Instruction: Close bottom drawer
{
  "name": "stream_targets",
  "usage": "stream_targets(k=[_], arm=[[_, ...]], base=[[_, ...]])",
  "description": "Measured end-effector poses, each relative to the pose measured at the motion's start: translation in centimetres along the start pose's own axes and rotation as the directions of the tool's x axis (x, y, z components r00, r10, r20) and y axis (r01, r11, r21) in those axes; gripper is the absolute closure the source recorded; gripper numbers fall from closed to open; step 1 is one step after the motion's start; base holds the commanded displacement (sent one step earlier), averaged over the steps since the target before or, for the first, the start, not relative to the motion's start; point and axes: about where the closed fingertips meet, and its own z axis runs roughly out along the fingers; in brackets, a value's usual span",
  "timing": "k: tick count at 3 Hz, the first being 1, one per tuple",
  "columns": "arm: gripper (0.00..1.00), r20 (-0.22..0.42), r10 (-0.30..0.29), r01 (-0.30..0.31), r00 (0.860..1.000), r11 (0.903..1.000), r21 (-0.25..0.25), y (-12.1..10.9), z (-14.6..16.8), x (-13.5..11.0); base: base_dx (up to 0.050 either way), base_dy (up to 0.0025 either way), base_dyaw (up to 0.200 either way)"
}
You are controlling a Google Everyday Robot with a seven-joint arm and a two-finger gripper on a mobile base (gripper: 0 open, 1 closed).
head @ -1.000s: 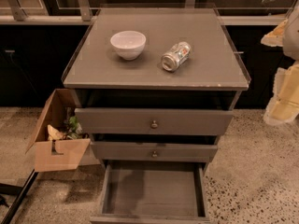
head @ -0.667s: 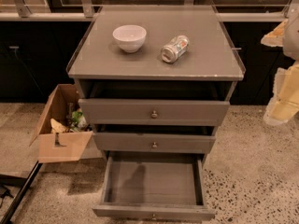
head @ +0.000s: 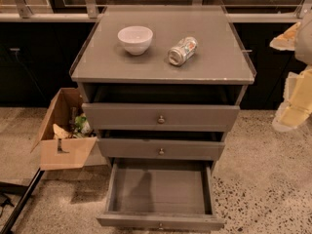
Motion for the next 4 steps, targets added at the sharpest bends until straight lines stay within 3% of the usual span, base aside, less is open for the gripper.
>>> stream_targets(k=[1,2,3,4], arm=[[0.00,0.154,0.011,-0.007,0.988,0.9997,-0.025,-0.3,1.4,-0.1],[0.00,0.202,0.011,-0.003,0.979,0.9992,-0.040,0.0,1.6,-0.8],[0.00,0.232,-0.020,0.023,0.973,0.9997,-0.013,0.5,1.2,-0.9],[0.00,0.344,-0.009,0.018,0.939,0.9995,-0.025,2.0,4.6,-0.8]], base=[[0.000,0.00000,0.000],[0.000,0.00000,0.000],[0.000,0.00000,0.000],[0.000,0.00000,0.000]])
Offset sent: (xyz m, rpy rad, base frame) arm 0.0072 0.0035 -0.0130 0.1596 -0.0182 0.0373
